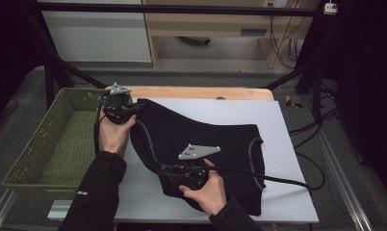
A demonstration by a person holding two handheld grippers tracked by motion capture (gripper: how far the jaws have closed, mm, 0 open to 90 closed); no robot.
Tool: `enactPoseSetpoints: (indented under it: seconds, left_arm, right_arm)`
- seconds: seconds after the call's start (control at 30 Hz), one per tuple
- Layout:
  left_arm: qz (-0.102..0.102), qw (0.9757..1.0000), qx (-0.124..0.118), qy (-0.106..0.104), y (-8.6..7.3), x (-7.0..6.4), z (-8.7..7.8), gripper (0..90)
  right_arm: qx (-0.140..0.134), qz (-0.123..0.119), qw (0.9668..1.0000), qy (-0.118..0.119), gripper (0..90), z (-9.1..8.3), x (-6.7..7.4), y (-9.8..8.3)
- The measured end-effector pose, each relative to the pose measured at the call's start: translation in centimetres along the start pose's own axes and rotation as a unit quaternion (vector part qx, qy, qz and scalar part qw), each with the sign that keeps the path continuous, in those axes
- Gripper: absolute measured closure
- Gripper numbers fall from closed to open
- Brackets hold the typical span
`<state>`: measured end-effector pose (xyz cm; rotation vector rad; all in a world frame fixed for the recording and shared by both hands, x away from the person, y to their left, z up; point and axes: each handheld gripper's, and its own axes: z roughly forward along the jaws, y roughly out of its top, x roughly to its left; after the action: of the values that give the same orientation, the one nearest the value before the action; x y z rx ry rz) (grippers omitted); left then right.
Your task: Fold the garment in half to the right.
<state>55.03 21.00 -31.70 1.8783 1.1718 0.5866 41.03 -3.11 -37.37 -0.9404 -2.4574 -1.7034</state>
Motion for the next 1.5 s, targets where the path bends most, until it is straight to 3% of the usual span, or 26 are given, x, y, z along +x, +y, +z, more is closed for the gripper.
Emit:
enactPoseSetpoints:
  seconds: [0.5, 1.03, 1.27, 1.5]
  left_arm:
    - [0.006, 0.9999, -0.005, 0.011, 1.4, 0.3, -1.8, 83.4]
    - [0.014, 0.9997, -0.01, 0.015, 2.7, 0.3, -3.4, 83.4]
    - [0.013, 0.9996, -0.01, 0.023, 2.7, 1.0, -4.3, 83.4]
    - [0.011, 0.9993, -0.008, 0.033, 2.5, 1.8, -4.9, 83.4]
  right_arm:
    - [-0.018, 0.008, 0.9997, 0.012, 77.2, 0.4, 0.2, 0.9]
    - [-0.029, 0.0, 0.9994, 0.021, 77.2, 0.3, 0.7, 1.8]
    - [-0.037, 0.002, 0.999, 0.026, 77.2, 0.5, 0.8, 2.0]
    - [-0.032, 0.001, 0.999, 0.032, 77.2, 1.8, 1.3, 2.4]
